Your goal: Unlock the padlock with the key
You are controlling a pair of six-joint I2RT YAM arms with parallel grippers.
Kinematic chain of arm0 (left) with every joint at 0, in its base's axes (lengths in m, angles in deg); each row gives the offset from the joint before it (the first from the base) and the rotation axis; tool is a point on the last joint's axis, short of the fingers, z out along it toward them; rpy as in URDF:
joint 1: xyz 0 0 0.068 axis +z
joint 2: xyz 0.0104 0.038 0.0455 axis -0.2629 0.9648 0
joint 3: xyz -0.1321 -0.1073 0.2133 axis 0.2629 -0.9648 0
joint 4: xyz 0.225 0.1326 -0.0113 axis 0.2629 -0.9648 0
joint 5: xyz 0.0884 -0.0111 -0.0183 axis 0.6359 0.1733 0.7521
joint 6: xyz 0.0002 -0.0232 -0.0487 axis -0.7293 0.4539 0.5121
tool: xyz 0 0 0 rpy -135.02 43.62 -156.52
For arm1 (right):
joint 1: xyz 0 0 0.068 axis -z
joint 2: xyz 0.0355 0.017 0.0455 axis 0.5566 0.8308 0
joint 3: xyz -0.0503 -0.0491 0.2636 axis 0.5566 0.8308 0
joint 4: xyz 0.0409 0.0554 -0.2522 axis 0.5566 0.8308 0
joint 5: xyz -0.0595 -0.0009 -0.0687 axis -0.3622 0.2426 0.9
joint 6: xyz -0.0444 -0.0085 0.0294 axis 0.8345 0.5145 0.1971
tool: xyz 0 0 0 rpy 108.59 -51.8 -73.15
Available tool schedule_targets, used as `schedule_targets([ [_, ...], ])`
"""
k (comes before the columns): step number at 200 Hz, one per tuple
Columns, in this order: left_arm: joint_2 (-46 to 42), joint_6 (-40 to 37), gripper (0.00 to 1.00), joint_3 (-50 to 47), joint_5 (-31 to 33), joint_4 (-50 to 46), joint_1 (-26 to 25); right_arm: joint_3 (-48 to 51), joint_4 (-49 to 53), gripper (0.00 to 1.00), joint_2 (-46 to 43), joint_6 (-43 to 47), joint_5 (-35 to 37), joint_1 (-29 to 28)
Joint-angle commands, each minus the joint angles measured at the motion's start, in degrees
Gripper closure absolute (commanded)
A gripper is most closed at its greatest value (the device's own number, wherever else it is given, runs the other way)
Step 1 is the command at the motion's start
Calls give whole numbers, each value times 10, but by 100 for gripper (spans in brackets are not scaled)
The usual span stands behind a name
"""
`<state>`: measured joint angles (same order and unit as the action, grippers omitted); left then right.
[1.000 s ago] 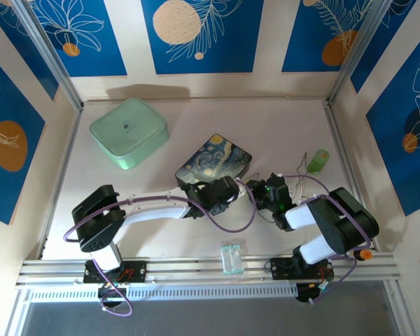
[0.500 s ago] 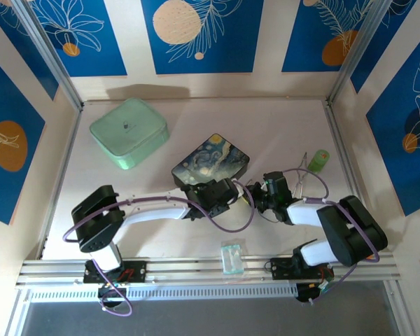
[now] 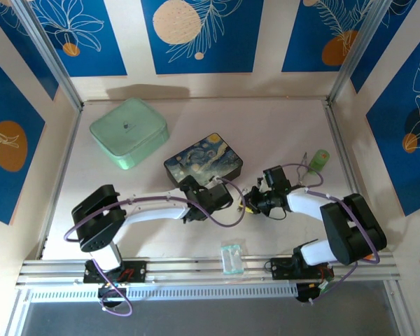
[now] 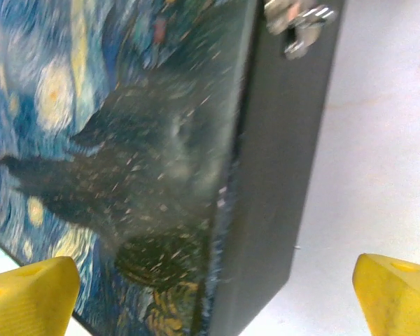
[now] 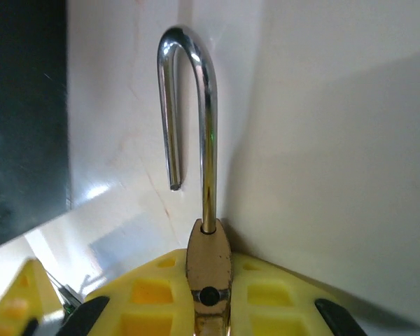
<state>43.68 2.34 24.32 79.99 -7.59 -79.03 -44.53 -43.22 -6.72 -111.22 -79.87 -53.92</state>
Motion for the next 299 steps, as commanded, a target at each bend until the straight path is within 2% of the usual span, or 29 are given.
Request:
schedule_targets([
  [1,-24,51,1,-23,46,-16,13,-39,188,90,16,77,16,4],
  [53,-74,94,1,-75,52,-14,60,-74,247,75,28,104,53,6],
  [96,-113,59,1,-117,11,53,127,-98,285,67,22,107,77,0],
  [132,-117,10,1,-123,-27,118,182,-127,338,63,0,109,165,-22],
  [153,-111,-12,1,-118,-45,145,212,-133,349,62,-7,113,179,-26],
  [174,-113,-21,0,-114,-49,152,220,-134,345,59,-21,117,170,-28],
  [190,-137,-9,0,-123,-59,152,219,-138,339,51,-47,118,168,-31],
  [214,-220,9,1,-173,-93,195,219,-141,305,30,-110,130,184,-31],
  [218,-237,8,0,-188,-98,208,219,-141,299,20,-120,132,196,-30],
  [223,-258,9,0,-204,-99,223,220,-142,294,16,-132,131,214,-28],
  [227,-275,9,0,-217,-99,235,220,-144,289,6,-141,132,229,-27],
  [232,-296,8,1,-233,-94,249,222,-146,280,1,-151,139,245,-24],
  [245,-341,16,1,-269,-77,280,231,-146,244,1,-171,166,286,-20],
  [264,-386,6,1,-308,-53,322,255,-119,137,1,-192,186,344,-14],
  [277,-406,-39,1,-329,-35,356,265,-96,49,1,-199,228,386,-10],
  [299,-403,-116,1,-358,-22,440,292,-74,-58,1,-184,357,442,4],
])
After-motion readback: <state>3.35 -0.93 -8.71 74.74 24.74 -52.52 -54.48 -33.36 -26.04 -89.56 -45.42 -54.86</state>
